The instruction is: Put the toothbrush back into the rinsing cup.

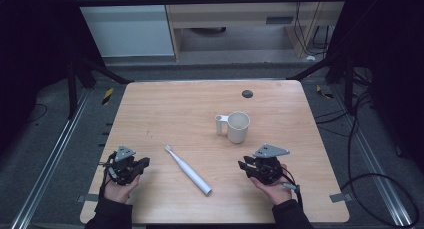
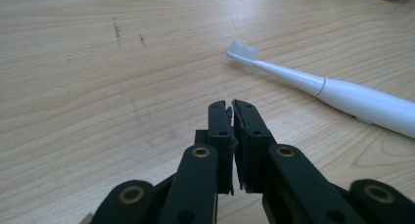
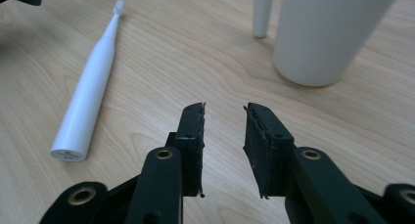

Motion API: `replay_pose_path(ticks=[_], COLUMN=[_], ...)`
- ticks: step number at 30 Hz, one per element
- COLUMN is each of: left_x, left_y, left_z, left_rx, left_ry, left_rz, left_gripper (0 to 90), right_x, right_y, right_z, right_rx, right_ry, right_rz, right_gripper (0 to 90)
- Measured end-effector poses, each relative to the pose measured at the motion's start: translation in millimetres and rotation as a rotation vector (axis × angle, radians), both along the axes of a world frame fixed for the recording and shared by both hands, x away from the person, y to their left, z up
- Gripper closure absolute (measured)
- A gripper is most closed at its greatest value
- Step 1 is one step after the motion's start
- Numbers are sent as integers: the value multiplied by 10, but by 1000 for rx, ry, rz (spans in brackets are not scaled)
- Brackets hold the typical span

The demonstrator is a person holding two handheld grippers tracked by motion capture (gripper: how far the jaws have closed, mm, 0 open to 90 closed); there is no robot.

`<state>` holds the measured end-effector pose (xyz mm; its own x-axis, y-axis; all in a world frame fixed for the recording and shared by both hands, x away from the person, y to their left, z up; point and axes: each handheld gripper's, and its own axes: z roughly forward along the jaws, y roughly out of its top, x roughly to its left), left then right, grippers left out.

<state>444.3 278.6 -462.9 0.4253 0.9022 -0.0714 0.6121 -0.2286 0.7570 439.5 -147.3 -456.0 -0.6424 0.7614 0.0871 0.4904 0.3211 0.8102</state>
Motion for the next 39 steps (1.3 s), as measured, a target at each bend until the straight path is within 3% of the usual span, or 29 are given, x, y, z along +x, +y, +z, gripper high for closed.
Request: replay_pose_path(ticks=[12,21,29,39], left_x=[-2,-3,-6,-8], left_y=[-3,5,3,8], left_z=[3,6,7,12], left_rx=[6,7,7,13], left_ry=[0,0,-3,-3], left_rz=[-3,-5,-3,-8], left_gripper=[859,865,866,867], right_x=[-3,-4,-49,-85], right_y=[350,540,777,894], right_z=[-79,-133,-221,-297], right_rx=[-16,-16,-27,-44], right_ry=[44,64,101,123], right_rz=[75,105,167,199], right_gripper=[834,868,868,864])
